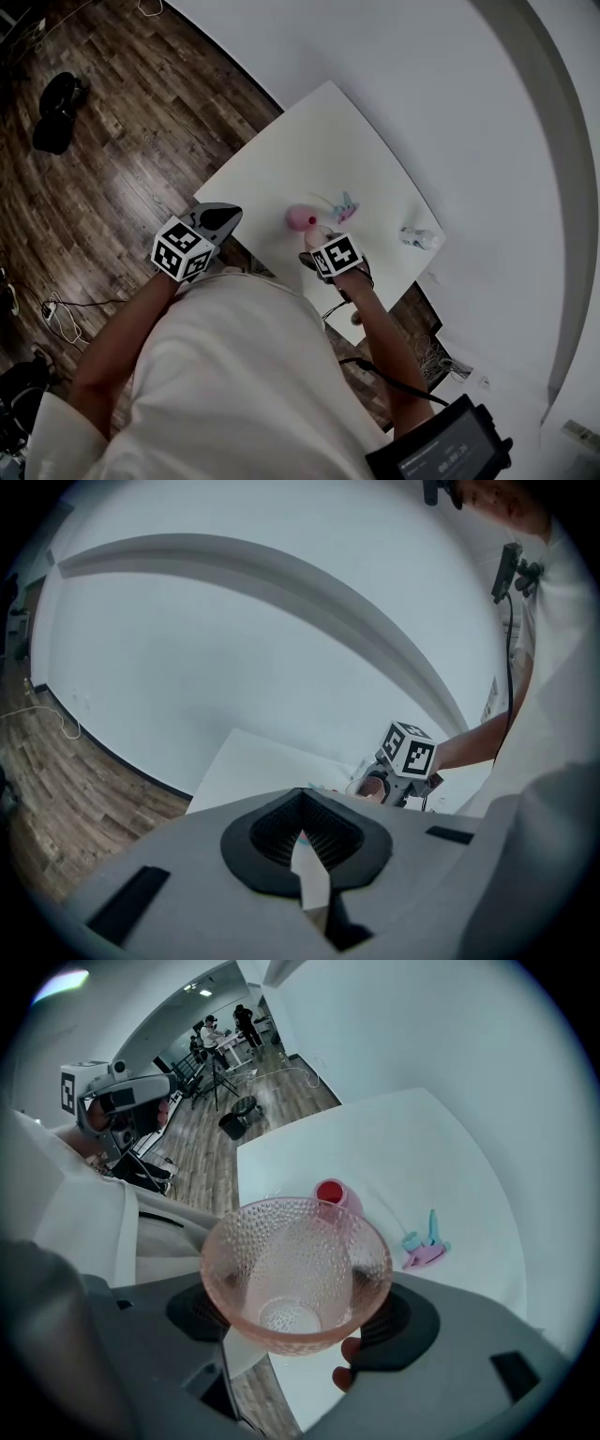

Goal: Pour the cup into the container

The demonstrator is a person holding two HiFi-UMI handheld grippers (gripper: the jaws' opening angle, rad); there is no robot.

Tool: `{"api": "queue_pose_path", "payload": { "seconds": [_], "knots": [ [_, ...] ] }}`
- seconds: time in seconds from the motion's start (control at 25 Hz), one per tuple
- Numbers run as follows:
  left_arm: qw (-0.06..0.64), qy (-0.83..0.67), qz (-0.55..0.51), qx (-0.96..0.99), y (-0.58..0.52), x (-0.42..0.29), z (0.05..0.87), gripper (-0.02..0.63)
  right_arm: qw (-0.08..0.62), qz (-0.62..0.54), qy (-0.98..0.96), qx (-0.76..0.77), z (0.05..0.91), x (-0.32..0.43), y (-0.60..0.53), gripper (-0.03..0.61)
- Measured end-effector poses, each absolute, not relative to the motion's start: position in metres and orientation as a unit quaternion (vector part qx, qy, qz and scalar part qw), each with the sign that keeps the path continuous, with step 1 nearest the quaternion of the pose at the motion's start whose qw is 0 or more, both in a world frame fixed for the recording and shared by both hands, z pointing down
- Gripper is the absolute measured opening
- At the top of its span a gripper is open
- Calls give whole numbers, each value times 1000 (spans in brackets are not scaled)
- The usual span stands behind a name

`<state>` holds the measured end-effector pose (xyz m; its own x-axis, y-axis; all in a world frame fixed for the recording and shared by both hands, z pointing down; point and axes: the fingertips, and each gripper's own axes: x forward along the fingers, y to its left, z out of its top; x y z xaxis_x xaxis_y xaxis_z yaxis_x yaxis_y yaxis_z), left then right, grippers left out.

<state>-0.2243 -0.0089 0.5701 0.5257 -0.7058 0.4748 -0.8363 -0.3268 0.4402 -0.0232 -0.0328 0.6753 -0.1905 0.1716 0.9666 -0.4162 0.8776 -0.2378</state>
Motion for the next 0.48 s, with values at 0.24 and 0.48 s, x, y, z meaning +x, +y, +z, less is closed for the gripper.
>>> {"api": "queue_pose_path", "payload": {
  "seconds": [0.24, 0.48],
  "knots": [
    [331, -478, 97, 808, -9, -225, 571, 9, 643, 242, -723, 74, 676, -20, -31, 379],
    [331, -479, 96, 807, -12, -226, 570, 9, 653, 247, -713, 58, 675, -21, -32, 379]
  ]
}}
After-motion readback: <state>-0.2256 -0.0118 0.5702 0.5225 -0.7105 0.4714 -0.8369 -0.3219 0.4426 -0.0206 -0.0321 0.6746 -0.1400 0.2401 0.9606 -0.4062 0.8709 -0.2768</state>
